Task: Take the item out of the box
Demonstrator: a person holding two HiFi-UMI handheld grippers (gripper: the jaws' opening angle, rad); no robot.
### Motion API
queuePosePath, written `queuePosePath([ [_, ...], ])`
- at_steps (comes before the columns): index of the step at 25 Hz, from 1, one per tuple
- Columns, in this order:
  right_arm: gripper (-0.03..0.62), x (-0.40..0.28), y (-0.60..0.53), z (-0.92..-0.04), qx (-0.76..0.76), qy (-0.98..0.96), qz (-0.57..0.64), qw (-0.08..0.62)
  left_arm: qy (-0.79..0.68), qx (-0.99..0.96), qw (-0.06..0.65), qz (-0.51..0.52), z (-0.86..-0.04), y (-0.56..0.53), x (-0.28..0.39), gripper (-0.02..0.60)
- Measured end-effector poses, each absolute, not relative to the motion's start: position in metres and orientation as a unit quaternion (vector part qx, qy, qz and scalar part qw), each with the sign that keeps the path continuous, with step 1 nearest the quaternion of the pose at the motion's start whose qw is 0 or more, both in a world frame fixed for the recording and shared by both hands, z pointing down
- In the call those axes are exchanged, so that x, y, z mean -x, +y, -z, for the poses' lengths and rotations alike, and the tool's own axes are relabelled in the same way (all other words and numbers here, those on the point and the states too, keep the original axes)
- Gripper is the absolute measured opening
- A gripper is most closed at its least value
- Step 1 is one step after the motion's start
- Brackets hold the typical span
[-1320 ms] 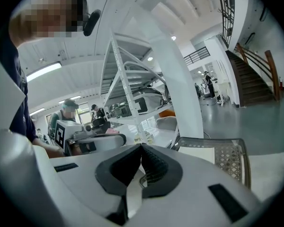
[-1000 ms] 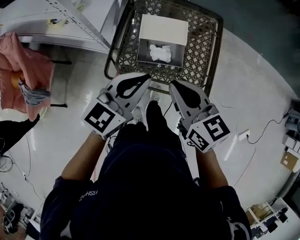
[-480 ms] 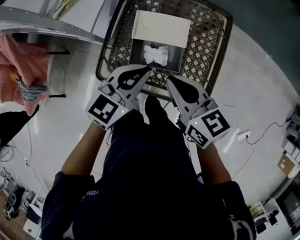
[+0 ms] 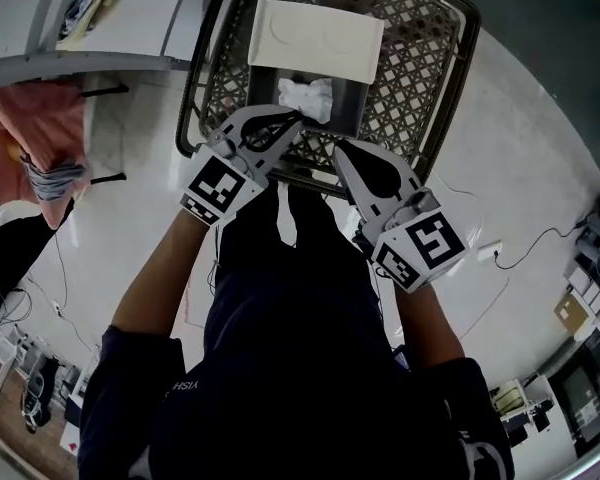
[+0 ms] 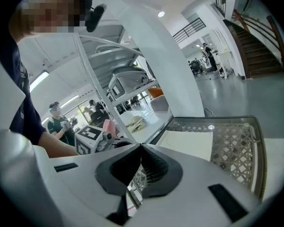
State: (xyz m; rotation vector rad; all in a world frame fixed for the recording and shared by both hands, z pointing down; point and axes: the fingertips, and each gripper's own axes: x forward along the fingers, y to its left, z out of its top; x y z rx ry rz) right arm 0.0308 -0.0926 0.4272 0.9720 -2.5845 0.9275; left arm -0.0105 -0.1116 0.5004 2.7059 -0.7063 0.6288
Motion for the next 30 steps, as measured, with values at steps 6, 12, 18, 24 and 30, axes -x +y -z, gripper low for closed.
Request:
queuePosePath([
  [6, 0.021, -0.036, -0.103, -0.454, -0.348, -0.866, -0.336, 0.126, -0.195, -0.935, 0.121, -0.268, -0.545, -0.122, 0.002, 0.058],
  [12, 0.021, -0.041, -0.109, -0.467, -0.358, -0.855, -0.351, 0.133, -0.153, -0.929, 0.107, -0.321, -0.586, -0.132, -0.009, 0.105],
  [18, 0.021, -0.050, -0.116, -0.488, -0.363, -0.843, -0.372, 0.142, -0.111, -0.916, 0.091, -0.374, -0.625, -0.137, -0.020, 0.140],
  [24, 0.021, -0.055, -0.122, -0.504, -0.364, -0.833, -0.388, 0.150, -0.084, -0.895, 0.095, -0.427, -0.657, -0.134, -0.022, 0.152],
  [30, 0.021, -0.057, -0.125, -0.511, -0.366, -0.830, -0.393, 0.150, -0.075, -0.878, 0.103, -0.462, -0.677, -0.130, -0.023, 0.153],
])
